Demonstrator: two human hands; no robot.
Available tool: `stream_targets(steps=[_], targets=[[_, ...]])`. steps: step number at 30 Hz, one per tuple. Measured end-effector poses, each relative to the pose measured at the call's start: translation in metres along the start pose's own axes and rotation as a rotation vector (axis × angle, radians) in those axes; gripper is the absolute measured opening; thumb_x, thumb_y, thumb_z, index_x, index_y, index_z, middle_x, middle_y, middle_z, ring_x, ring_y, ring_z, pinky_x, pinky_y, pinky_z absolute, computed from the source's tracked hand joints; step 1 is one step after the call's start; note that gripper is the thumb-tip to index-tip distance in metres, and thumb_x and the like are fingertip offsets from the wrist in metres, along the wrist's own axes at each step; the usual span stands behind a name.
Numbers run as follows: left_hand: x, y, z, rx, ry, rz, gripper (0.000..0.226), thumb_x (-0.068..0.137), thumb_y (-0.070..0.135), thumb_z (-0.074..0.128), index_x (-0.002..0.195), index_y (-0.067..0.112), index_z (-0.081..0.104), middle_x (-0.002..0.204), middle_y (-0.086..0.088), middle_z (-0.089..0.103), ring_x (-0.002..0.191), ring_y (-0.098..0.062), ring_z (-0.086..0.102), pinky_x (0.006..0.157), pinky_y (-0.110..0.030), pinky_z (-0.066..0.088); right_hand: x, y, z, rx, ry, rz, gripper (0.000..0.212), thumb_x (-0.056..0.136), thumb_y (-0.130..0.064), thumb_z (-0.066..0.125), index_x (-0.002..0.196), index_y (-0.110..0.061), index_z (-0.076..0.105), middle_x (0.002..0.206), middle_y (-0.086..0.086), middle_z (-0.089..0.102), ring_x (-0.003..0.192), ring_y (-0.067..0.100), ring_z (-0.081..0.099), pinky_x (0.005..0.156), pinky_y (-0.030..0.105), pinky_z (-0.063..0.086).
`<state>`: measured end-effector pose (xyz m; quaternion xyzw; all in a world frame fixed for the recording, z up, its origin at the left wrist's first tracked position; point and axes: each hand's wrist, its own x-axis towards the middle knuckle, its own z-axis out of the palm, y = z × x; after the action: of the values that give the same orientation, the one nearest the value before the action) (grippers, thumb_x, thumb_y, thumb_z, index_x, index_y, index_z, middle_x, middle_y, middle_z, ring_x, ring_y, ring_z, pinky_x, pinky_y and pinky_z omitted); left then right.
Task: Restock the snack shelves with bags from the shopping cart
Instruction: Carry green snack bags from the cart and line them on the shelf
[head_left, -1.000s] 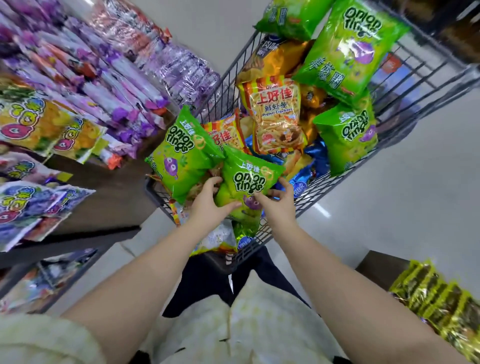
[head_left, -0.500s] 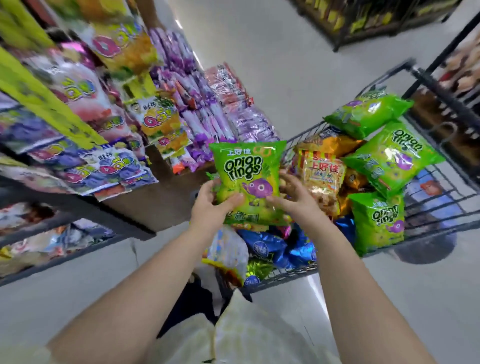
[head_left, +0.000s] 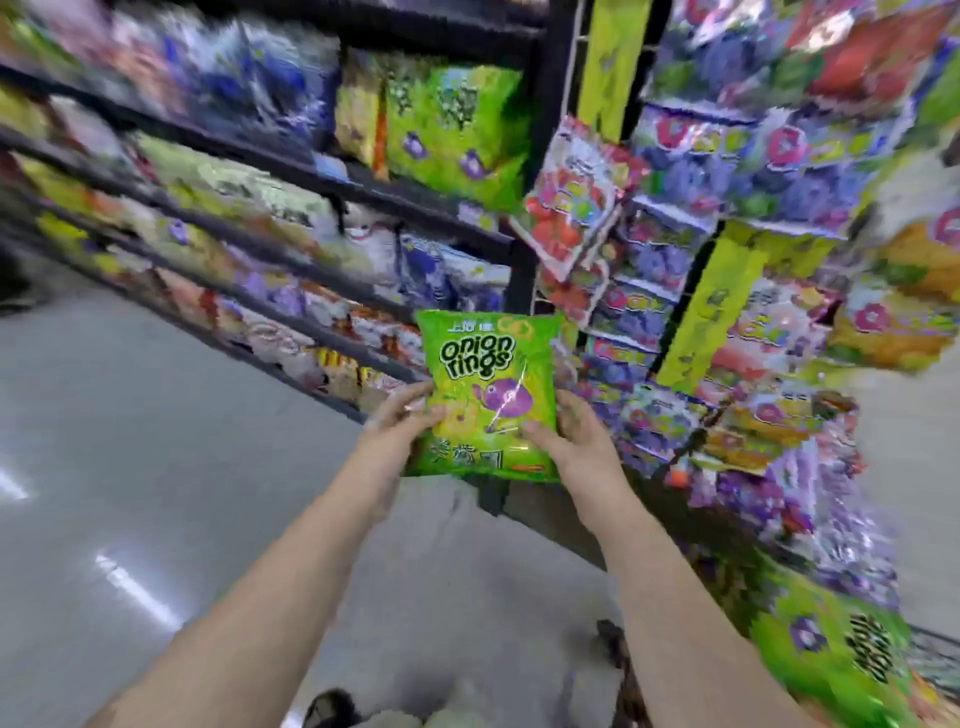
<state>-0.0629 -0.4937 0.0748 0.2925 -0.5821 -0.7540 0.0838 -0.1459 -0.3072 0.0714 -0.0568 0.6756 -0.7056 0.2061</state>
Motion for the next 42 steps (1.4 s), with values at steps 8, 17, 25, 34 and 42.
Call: stream_targets(steps=[8, 17, 25, 34, 42], targets=[[0.045, 0.136, -0.254, 0.002, 0.299, 0.256, 0.033, 0.070, 0.036, 0.078, 0.102, 0.033, 0.070, 0.118, -0.005, 0.065, 0.101, -0.019, 0.064, 0.093, -0.038, 0.051, 0.086, -0.058, 0.304, 0.038, -0.289, -0.107, 0.032, 0.083, -0.001, 0.071, 0.103, -0.020, 0.055, 0.097, 0.004, 0.072, 0.078, 0.014, 0.070, 0.066, 0.026, 0.056], [0.126, 0.291, -0.419, 0.074, 0.418, 0.479, 0.025, 0.084, 0.036, 0.072, 0.108, 0.034, 0.063, 0.111, -0.004, 0.067, 0.103, -0.020, 0.067, 0.096, -0.040, 0.051, 0.171, -0.160, 0.528, 0.075, -0.389, -0.289, 0.040, 0.079, -0.011, 0.077, 0.115, -0.010, 0.059, 0.113, 0.014, 0.069, 0.097, 0.026, 0.069, 0.080, 0.036, 0.058], [0.228, 0.447, -0.462, 0.184, 0.397, 0.672, 0.030, 0.096, 0.030, 0.062, 0.125, 0.025, 0.056, 0.116, -0.002, 0.059, 0.107, -0.015, 0.060, 0.095, -0.032, 0.046, 0.276, -0.280, 0.613, 0.026, -0.429, -0.529, 0.032, 0.082, -0.006, 0.073, 0.109, -0.021, 0.064, 0.112, 0.010, 0.069, 0.098, 0.026, 0.069, 0.082, 0.036, 0.058], [0.335, 0.633, -0.466, 0.232, 0.361, 0.893, 0.024, 0.094, 0.028, 0.064, 0.117, 0.027, 0.057, 0.094, 0.010, 0.055, 0.084, -0.002, 0.055, 0.066, -0.013, 0.042, 0.385, -0.426, 0.673, 0.028, -0.408, -0.823, 0.030, 0.083, -0.004, 0.072, 0.104, -0.024, 0.062, 0.100, -0.004, 0.070, 0.081, 0.002, 0.069, 0.068, 0.017, 0.054], [0.443, 0.746, -0.472, 0.198, 0.273, 1.047, 0.023, 0.092, 0.021, 0.068, 0.113, 0.025, 0.059, 0.100, 0.000, 0.063, 0.086, -0.011, 0.061, 0.075, -0.026, 0.046, 0.490, -0.516, 0.723, -0.099, -0.143, -1.061, 0.046, 0.079, -0.005, 0.077, 0.120, -0.014, 0.058, 0.106, 0.001, 0.068, 0.090, 0.011, 0.064, 0.076, 0.025, 0.056]])
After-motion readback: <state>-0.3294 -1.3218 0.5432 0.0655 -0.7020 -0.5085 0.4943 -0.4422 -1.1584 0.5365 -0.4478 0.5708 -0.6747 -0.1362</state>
